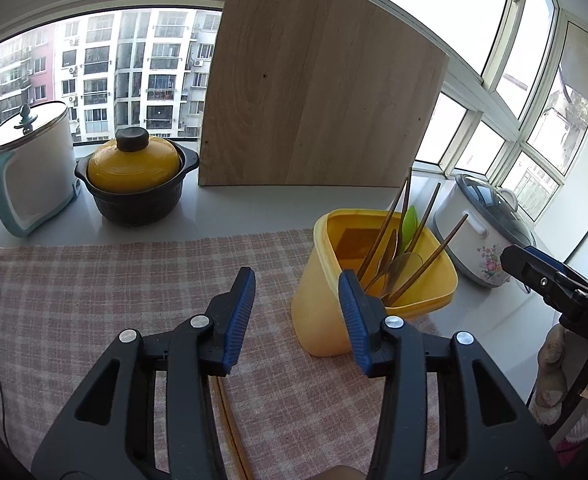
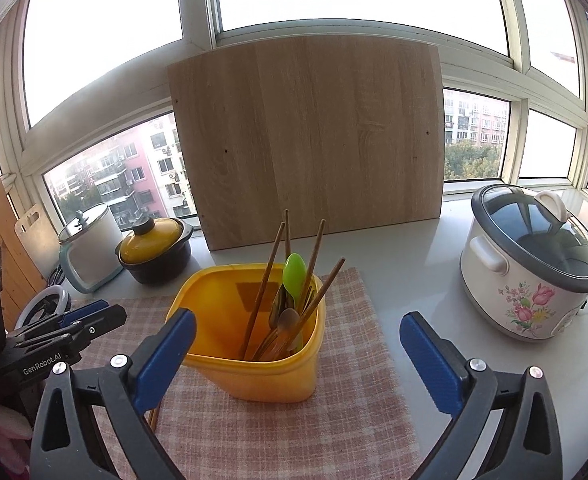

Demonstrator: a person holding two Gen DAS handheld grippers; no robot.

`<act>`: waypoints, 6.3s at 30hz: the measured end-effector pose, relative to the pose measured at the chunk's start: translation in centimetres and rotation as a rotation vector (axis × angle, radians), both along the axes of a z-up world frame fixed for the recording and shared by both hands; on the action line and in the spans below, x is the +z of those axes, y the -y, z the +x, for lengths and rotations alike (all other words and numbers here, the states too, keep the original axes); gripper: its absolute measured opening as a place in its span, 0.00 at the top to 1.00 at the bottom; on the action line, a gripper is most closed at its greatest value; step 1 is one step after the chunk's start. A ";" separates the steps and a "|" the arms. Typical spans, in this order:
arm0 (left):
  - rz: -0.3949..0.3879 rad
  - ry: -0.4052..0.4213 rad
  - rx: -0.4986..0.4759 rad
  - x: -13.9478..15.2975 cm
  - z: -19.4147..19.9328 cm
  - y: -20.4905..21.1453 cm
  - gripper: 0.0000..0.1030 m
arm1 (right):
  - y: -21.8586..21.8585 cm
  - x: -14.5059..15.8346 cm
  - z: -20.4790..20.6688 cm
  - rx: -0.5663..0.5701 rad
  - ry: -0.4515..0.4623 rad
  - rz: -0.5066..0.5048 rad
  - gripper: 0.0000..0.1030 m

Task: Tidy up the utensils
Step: 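Move both open tools back down to the last wooden chopsticks on the tablecloth, then grasp a wooden chopstick with the left tool while the right tool grasps the other chopstick, then lift and carry the chopstick with the left tool while the right carries its chopstick to the container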

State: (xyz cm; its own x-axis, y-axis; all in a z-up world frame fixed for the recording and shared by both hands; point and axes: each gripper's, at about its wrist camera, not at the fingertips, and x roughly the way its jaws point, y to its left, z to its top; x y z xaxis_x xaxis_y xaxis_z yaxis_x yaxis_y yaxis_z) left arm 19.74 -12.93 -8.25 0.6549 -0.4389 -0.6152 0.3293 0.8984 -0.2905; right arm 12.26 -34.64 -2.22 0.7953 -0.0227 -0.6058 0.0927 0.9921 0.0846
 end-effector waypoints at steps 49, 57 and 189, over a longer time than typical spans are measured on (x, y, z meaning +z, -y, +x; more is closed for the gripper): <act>0.196 -0.364 -0.006 -12.8 -1.4 -3.0 0.84 | -0.5 -7.8 -4.8 0.049 -0.222 0.053 0.06; 0.218 -0.373 -0.010 -13.3 -1.2 -2.6 0.84 | -0.5 -8.1 -4.8 0.045 -0.236 0.063 0.07; -0.033 -0.164 0.129 -2.5 -6.0 -8.2 0.97 | -6.2 -6.6 -2.3 0.157 -0.279 0.270 0.97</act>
State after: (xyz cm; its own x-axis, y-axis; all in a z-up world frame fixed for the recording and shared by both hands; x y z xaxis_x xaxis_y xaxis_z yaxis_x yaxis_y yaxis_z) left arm 13.73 -4.72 -10.72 0.5995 -0.3799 -0.7045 0.1581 0.9191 -0.3610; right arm 9.92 -28.41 -8.85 0.5811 0.2745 -0.7662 -0.0014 0.9418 0.3363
